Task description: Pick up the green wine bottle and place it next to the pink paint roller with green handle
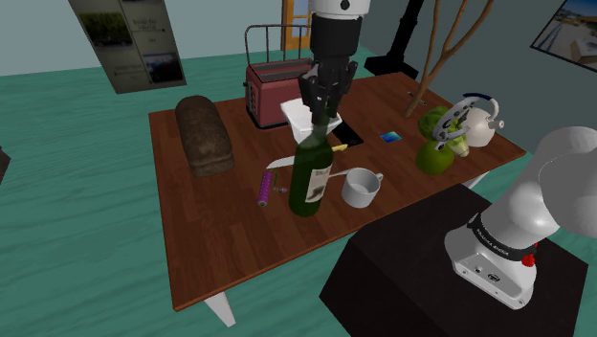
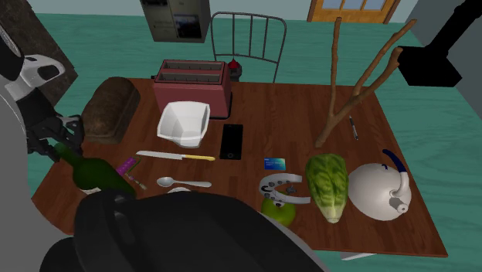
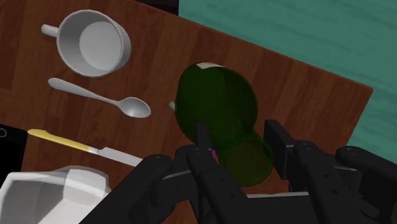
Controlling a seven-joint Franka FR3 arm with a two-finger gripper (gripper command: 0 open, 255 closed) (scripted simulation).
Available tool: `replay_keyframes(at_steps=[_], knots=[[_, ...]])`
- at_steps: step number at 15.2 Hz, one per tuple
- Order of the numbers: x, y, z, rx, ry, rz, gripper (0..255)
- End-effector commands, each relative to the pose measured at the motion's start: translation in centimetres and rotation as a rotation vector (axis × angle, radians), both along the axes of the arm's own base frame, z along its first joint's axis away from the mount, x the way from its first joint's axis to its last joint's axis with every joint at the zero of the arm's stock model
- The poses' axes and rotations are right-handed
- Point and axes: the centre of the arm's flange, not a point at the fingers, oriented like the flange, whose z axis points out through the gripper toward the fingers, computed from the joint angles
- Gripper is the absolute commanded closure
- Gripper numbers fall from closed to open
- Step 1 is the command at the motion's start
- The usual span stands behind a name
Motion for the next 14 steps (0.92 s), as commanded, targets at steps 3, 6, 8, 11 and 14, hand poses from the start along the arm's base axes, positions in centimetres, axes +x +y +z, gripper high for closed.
replay_keyframes(at_steps=[3, 6, 8, 11, 14], knots=[[0.1, 0.0, -2.1, 0.0, -0.001, 0.0, 255], [0.1, 0.0, -3.6, 0.0, -0.001, 0.0, 255], [0.0, 0.0, -4.2, 0.0, -0.001, 0.0, 255], [0.1, 0.0, -4.2, 0.0, -0.001, 0.0, 255], [0.1, 0.0, -4.2, 0.0, -0.001, 0.0, 255]])
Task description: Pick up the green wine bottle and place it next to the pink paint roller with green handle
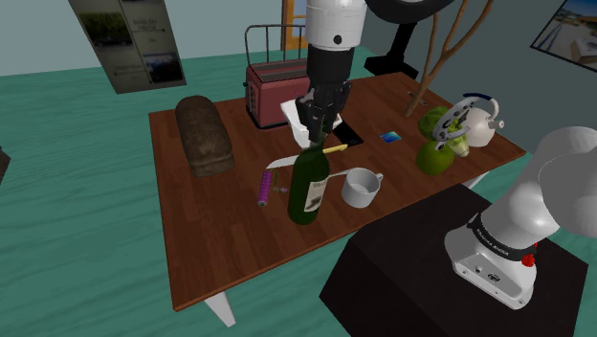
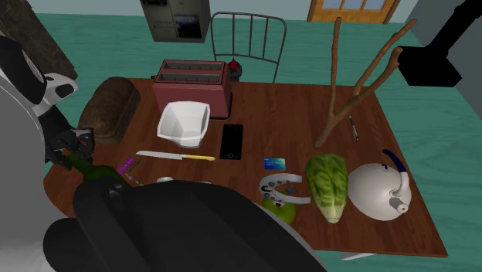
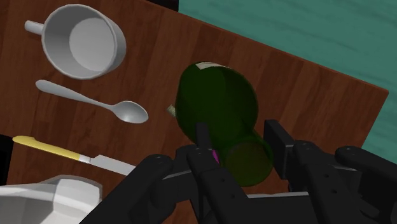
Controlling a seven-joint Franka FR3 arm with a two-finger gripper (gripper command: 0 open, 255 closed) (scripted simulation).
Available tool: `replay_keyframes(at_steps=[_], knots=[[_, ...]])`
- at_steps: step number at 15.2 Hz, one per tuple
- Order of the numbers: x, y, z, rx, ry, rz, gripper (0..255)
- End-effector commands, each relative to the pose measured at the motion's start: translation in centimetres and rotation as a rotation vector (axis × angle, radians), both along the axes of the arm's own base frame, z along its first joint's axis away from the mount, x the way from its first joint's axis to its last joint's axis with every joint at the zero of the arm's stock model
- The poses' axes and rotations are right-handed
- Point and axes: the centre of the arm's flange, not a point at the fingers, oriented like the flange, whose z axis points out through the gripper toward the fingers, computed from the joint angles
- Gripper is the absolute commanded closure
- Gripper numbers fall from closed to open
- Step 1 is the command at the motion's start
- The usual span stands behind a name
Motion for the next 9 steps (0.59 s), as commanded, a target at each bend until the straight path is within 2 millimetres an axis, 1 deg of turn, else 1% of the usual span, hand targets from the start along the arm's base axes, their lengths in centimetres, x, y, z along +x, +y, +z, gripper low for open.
replay_keyframes(at_steps=[1, 2, 7, 9], knots=[[0.0, 0.0, 0.0, 0.0, 0.0, 0.0, 255], [0.0, 0.0, 0.0, 0.0, 0.0, 0.0, 0], [0.0, 0.0, 0.0, 0.0, 0.0, 0.0, 0], [0.3, -0.1, 2.6, 0.0, 0.0, 0.0, 0]])
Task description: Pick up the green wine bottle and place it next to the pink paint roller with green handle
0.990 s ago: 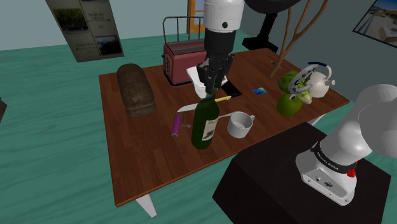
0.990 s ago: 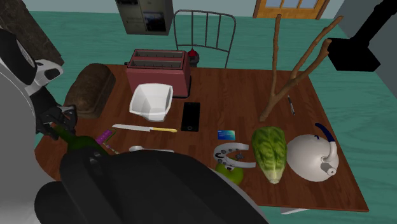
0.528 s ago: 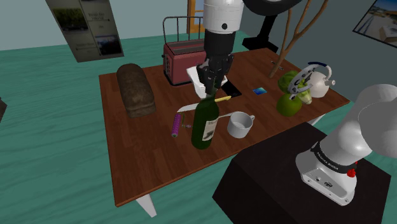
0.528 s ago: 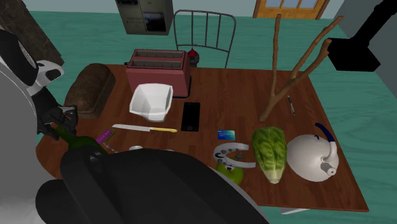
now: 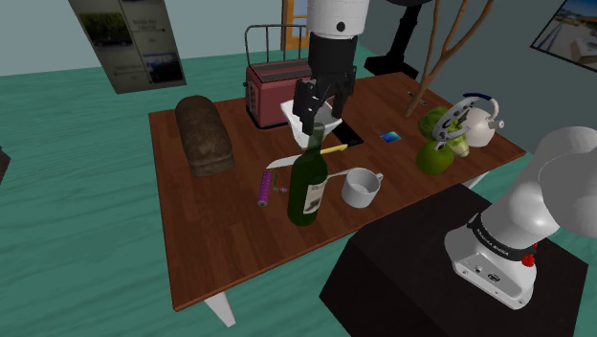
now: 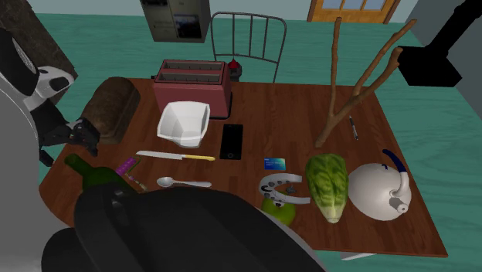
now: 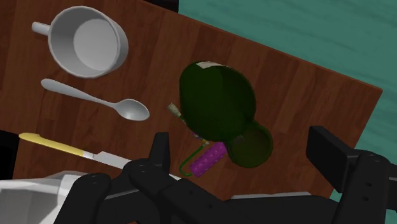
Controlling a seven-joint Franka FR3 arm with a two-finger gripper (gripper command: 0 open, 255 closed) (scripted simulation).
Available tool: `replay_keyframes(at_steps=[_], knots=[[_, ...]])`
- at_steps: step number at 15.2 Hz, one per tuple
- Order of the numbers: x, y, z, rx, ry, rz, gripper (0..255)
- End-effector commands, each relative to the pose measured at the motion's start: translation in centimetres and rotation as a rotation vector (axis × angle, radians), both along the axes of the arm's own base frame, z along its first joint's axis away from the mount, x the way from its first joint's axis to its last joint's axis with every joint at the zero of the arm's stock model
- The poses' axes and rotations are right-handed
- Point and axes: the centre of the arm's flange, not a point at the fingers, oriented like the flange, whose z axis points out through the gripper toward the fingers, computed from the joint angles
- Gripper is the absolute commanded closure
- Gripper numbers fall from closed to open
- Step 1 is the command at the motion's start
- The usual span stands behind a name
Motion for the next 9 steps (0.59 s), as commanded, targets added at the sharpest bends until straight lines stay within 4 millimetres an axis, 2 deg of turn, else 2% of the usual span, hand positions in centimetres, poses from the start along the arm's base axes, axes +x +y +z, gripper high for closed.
replay_keyframes(at_steps=[1, 2, 9], knots=[[0.5, 0.0, 2.3, -0.001, 0.001, 0.0, 0], [0.6, -0.1, 3.3, -0.001, 0.001, 0.0, 0], [0.6, -0.1, 3.3, -0.001, 0.001, 0.0, 0]])
